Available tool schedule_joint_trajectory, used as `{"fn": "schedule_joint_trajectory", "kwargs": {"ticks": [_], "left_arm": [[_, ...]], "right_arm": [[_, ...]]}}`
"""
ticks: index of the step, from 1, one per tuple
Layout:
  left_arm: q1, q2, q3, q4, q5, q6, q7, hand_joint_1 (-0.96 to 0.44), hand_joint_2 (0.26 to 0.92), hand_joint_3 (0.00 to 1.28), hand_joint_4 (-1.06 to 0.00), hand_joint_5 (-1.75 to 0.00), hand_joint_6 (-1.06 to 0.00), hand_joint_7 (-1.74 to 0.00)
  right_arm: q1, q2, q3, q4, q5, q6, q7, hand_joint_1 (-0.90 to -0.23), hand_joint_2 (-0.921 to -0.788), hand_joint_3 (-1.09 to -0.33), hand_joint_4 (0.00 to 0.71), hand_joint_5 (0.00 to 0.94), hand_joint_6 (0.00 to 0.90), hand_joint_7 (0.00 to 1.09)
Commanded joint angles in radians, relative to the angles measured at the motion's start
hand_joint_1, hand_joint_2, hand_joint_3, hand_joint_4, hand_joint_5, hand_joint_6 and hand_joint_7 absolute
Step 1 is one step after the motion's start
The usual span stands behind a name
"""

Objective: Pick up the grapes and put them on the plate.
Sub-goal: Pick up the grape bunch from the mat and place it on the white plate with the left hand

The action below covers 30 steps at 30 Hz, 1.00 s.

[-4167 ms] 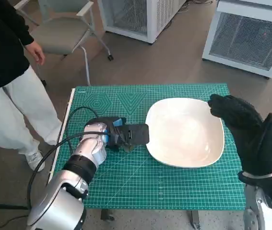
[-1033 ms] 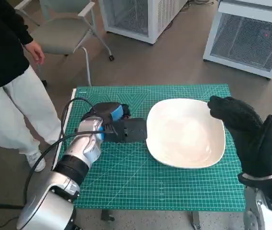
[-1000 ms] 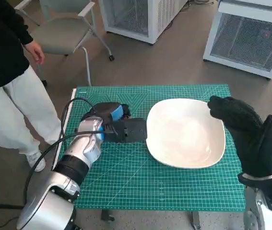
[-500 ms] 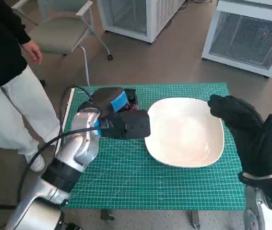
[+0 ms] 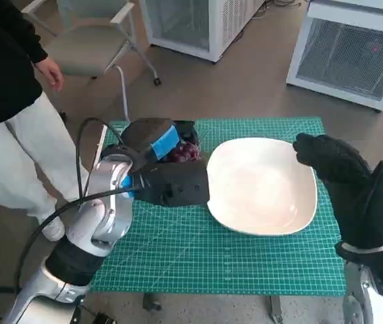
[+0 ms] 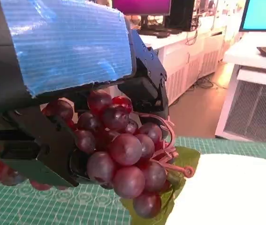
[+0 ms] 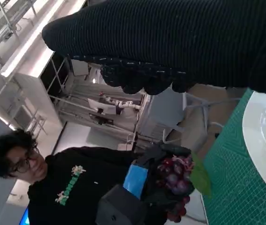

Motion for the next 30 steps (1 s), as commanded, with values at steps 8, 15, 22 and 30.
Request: {"fn": "schedule_joint_trajectory", "kwargs": {"ticks": [8,15,22,30], "left_arm": [[-0.037,-0.024,-0.011,0.015,0.016,-0.020,-0.020,0.00,0.862,0.11,-0.73,-1.14,-0.73,-1.05],[-0.085,-0.085,-0.039,0.035,0.030,0.000,-0.036,0.00,0.863,0.11,-0.74,-1.17,-0.73,-1.02],[-0.140,-0.159,-0.059,0.062,0.037,0.017,-0.051,0.00,0.874,0.11,-0.71,-1.16,-0.70,-1.09],[-0.209,-0.234,-0.072,0.140,0.028,-0.002,-0.050,0.00,0.878,0.10,-0.77,-1.22,-0.68,-0.98]], "right_arm": [[0.027,0.001,-0.010,-0.005,0.006,0.012,-0.005,-0.560,-0.921,-0.583,0.415,0.104,0.072,0.71],[0.031,0.003,-0.013,-0.013,0.006,0.016,-0.007,-0.560,-0.921,-0.583,0.416,0.101,0.073,0.71],[0.033,0.006,-0.014,-0.022,0.004,0.021,-0.012,-0.559,-0.921,-0.581,0.419,0.099,0.075,0.71],[0.040,0.009,-0.014,-0.028,0.003,0.021,-0.018,-0.554,-0.921,-0.582,0.426,0.098,0.078,0.70]]}}
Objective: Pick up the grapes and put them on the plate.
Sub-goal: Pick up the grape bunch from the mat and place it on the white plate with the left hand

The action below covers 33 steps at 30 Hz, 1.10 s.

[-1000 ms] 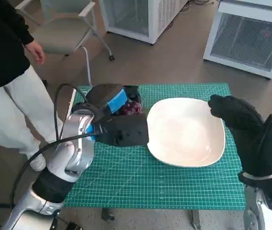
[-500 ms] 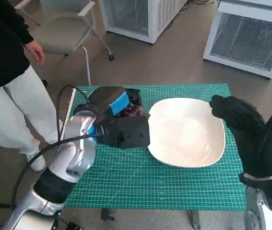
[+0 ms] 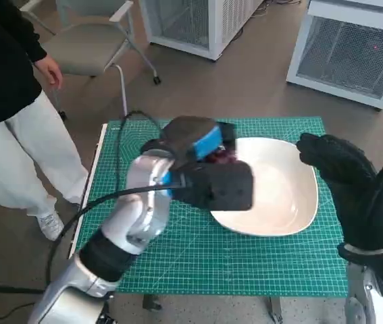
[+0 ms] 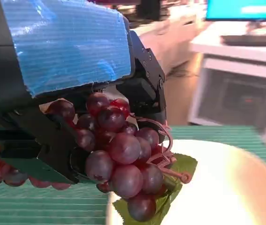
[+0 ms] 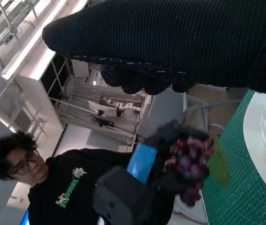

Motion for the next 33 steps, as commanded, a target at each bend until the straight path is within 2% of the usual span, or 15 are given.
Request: {"fn": "schedule_joint_trajectory", "kwargs": {"ticks": [1,5,8,12,15,17,21,26,33], "left_arm": [[-0.061,-0.035,-0.010,0.046,-0.003,-0.021,-0.001,0.00,0.882,0.10,-0.76,-1.23,-0.68,-0.98],[-0.078,-0.053,-0.014,0.079,-0.007,-0.056,0.014,0.00,0.887,0.09,-0.74,-1.26,-0.69,-0.95],[-0.093,-0.074,-0.019,0.118,-0.010,-0.090,0.033,0.00,0.890,0.12,-0.68,-1.31,-0.68,-0.98],[-0.113,-0.103,-0.018,0.171,-0.016,-0.121,0.058,0.00,0.836,0.32,-0.55,-1.36,-0.55,-1.25],[-0.130,-0.125,-0.019,0.223,-0.019,-0.145,0.080,0.00,0.805,0.42,-0.50,-1.40,-0.50,-1.35],[-0.141,-0.137,-0.020,0.257,-0.021,-0.161,0.094,0.00,0.771,0.47,-0.50,-1.41,-0.50,-1.37],[-0.164,-0.162,-0.027,0.322,-0.022,-0.177,0.115,0.01,0.706,0.58,-0.50,-1.50,-0.54,-1.29],[-0.183,-0.182,-0.031,0.375,-0.022,-0.186,0.132,0.00,0.689,0.61,-0.51,-1.44,-0.52,-1.37],[-0.191,-0.201,-0.028,0.416,-0.030,-0.187,0.139,0.00,0.688,0.61,-0.52,-1.42,-0.52,-1.39]], "right_arm": [[0.031,0.006,-0.002,-0.003,0.001,0.013,-0.010,-0.554,-0.921,-0.582,0.426,0.098,0.079,0.70],[0.037,0.007,-0.004,-0.007,0.000,0.012,-0.012,-0.554,-0.921,-0.581,0.427,0.097,0.080,0.70],[0.038,0.006,-0.008,-0.006,0.003,0.012,-0.011,-0.554,-0.921,-0.581,0.427,0.096,0.080,0.70],[0.038,0.005,-0.012,-0.007,0.005,0.016,-0.012,-0.555,-0.921,-0.581,0.429,0.094,0.081,0.70],[0.039,0.006,-0.014,-0.010,0.006,0.019,-0.013,-0.556,-0.921,-0.581,0.429,0.093,0.081,0.70],[0.040,0.007,-0.014,-0.012,0.007,0.020,-0.014,-0.558,-0.921,-0.580,0.429,0.092,0.081,0.70],[0.042,0.010,-0.014,-0.015,0.005,0.021,-0.016,-0.559,-0.921,-0.580,0.430,0.091,0.081,0.70],[0.046,0.013,-0.011,-0.020,0.002,0.021,-0.021,-0.558,-0.921,-0.581,0.431,0.089,0.082,0.70],[0.049,0.016,-0.012,-0.020,0.003,0.019,-0.020,-0.556,-0.921,-0.581,0.432,0.087,0.082,0.70]]}}
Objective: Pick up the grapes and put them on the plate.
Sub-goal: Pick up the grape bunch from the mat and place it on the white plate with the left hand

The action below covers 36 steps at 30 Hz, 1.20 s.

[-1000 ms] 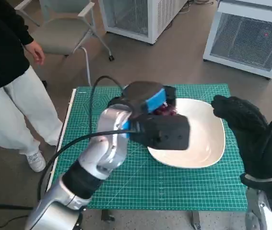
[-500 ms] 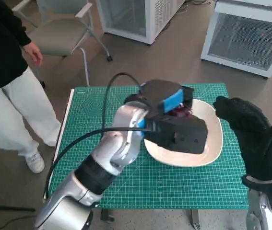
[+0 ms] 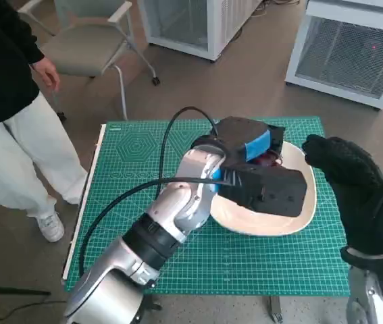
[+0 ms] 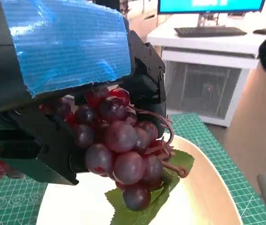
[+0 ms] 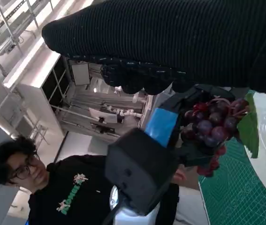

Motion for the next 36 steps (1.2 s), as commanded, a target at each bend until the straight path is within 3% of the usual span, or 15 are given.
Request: {"fn": "schedule_joint_trajectory", "kwargs": {"ticks": [1,14,17,19,21,24,26,30,36], "left_arm": [[-0.035,-0.015,-0.004,0.020,-0.004,-0.010,0.018,0.00,0.686,0.61,-0.52,-1.42,-0.52,-1.39],[-0.025,-0.030,0.012,0.072,-0.035,-0.040,0.031,0.00,0.698,0.56,-0.55,-1.41,-0.56,-1.30],[-0.020,-0.031,0.017,0.076,-0.054,-0.042,0.009,0.12,0.700,0.53,-0.60,-1.36,-0.52,-1.08],[-0.020,-0.029,0.014,0.074,-0.062,-0.037,-0.009,0.23,0.737,0.45,-0.62,-1.34,-0.46,-0.77],[-0.028,-0.029,0.005,0.082,-0.063,-0.028,-0.034,0.23,0.794,0.30,-0.53,-1.15,-0.40,-0.49],[-0.044,-0.032,-0.008,0.102,-0.056,-0.017,-0.063,0.03,0.786,0.14,-0.27,-0.48,-0.33,-0.19],[-0.049,-0.036,-0.013,0.115,-0.048,-0.016,-0.059,-0.06,0.779,0.09,-0.17,-0.23,-0.31,-0.10],[-0.045,-0.039,-0.017,0.129,-0.040,-0.027,-0.028,-0.18,0.774,0.04,-0.10,-0.05,-0.29,-0.04],[-0.023,-0.031,-0.018,0.143,-0.042,-0.074,0.039,-0.22,0.772,0.02,-0.15,-0.02,-0.30,-0.02]], "right_arm": [[0.026,0.006,0.001,0.005,0.003,0.014,-0.007,-0.556,-0.921,-0.581,0.432,0.086,0.082,0.70],[0.030,0.016,-0.002,0.006,0.005,0.015,-0.010,-0.559,-0.921,-0.577,0.433,0.081,0.081,0.70],[0.030,0.019,-0.001,0.006,0.005,0.015,-0.013,-0.559,-0.921,-0.576,0.433,0.081,0.083,0.70],[0.030,0.019,-0.001,0.006,0.005,0.015,-0.014,-0.559,-0.921,-0.576,0.434,0.080,0.085,0.70],[0.032,0.020,-0.001,0.004,0.003,0.015,-0.016,-0.559,-0.921,-0.575,0.434,0.080,0.087,0.70],[0.034,0.021,0.001,0.001,-0.001,0.014,-0.020,-0.558,-0.921,-0.575,0.435,0.079,0.089,0.70],[0.034,0.021,0.001,0.000,-0.003,0.013,-0.022,-0.558,-0.921,-0.574,0.435,0.078,0.089,0.70],[0.035,0.019,0.002,-0.002,-0.004,0.013,-0.024,-0.558,-0.921,-0.575,0.436,0.077,0.089,0.70],[0.036,0.016,0.002,-0.002,-0.005,0.013,-0.025,-0.558,-0.921,-0.575,0.437,0.075,0.090,0.70]]}}
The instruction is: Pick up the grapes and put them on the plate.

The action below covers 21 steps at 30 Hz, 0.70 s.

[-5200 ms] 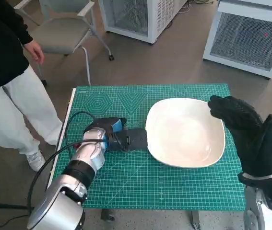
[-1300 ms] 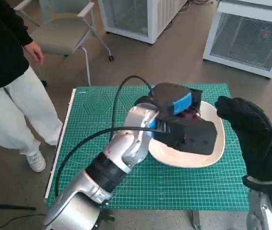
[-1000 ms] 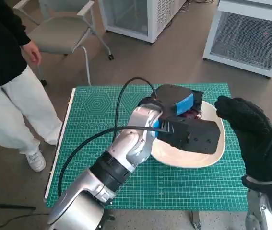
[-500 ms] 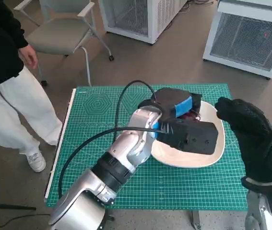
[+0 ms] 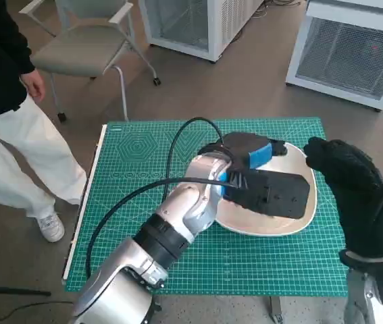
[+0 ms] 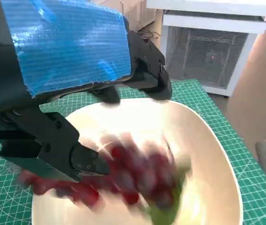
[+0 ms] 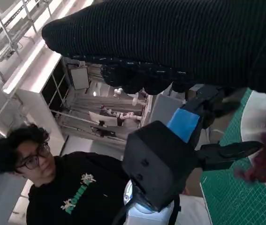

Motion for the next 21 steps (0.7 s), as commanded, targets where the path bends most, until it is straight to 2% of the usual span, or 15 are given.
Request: {"fn": "schedule_joint_trajectory", "kwargs": {"ticks": [1,11,21], "left_arm": [[0.000,0.006,0.000,0.014,0.001,-0.041,0.051,-0.23,0.772,0.02,-0.16,-0.02,-0.30,-0.02],[0.025,0.014,0.031,0.059,-0.033,-0.128,0.152,-0.31,0.782,0.01,-0.18,0.00,-0.29,-0.01],[0.099,0.080,0.125,0.020,-0.104,-0.256,0.279,-0.40,0.876,0.05,-0.18,-0.01,-0.30,-0.02]], "right_arm": [[0.021,0.002,0.004,0.003,-0.005,0.012,-0.008,-0.558,-0.921,-0.575,0.437,0.075,0.090,0.70],[0.021,-0.001,0.005,0.004,-0.014,0.009,-0.007,-0.556,-0.921,-0.577,0.437,0.071,0.089,0.70],[0.019,-0.004,0.004,0.006,-0.014,0.010,-0.005,-0.556,-0.921,-0.578,0.438,0.069,0.088,0.70]]}}
